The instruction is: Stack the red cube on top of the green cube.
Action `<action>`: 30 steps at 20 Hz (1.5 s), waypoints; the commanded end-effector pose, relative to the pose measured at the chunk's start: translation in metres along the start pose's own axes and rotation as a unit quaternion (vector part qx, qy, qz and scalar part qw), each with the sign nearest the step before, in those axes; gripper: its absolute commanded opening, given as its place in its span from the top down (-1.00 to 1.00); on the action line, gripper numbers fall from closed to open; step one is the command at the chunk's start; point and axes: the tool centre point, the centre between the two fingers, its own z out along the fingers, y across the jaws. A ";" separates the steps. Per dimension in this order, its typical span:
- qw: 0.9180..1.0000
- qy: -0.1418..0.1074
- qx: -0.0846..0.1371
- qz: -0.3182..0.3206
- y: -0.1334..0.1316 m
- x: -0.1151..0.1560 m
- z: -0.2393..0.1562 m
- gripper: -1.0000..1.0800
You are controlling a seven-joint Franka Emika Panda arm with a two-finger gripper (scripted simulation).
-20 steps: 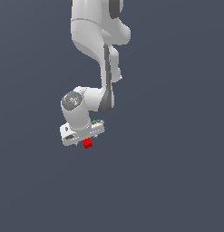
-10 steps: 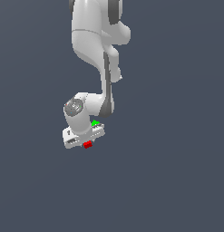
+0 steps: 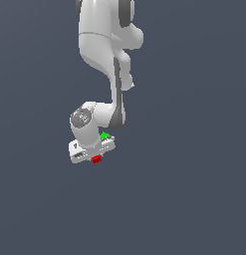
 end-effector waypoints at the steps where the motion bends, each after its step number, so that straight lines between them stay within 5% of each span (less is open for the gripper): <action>1: 1.000 0.000 0.000 0.000 0.000 0.000 0.000 1.00; 20: 1.000 0.000 0.000 0.000 -0.001 -0.001 -0.092 1.00; 30: 1.000 0.001 0.000 0.000 -0.002 -0.002 -0.097 1.00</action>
